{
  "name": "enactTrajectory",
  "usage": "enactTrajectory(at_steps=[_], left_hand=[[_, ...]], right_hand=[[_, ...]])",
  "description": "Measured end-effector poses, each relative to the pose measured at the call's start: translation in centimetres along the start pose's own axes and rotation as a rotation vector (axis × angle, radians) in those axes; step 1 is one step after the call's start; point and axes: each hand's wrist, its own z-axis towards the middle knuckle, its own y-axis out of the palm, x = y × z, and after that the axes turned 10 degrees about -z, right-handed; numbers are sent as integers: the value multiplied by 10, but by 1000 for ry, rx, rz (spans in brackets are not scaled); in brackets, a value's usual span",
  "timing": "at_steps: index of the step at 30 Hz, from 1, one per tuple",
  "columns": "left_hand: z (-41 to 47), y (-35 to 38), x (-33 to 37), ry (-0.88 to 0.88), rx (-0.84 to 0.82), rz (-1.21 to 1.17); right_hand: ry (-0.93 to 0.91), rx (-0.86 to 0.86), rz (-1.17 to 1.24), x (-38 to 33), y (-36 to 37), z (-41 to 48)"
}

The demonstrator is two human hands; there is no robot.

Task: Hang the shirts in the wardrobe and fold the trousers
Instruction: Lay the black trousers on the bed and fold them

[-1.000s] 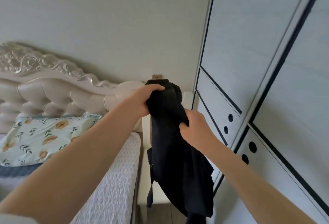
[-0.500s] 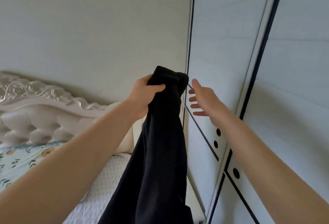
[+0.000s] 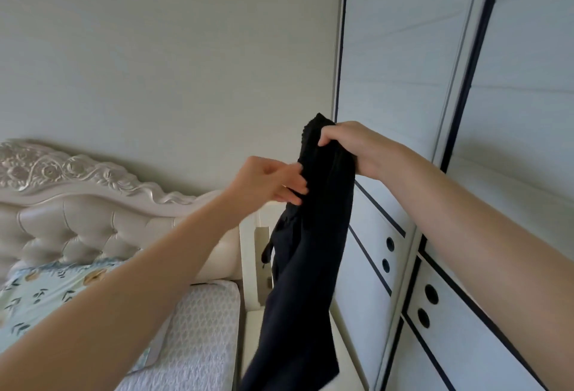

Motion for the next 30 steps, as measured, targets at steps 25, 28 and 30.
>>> enactTrajectory(at_steps=[25, 28, 30], left_hand=[[4, -90, -71, 46, -241, 722], [2, -101, -56, 208, -306, 880], [4, -111, -49, 288, -315, 1018]], right_hand=[[-281, 200, 48, 4, -38, -6], [-429, 133, -238, 18, -50, -5], [-525, 71, -505, 22, -53, -5]])
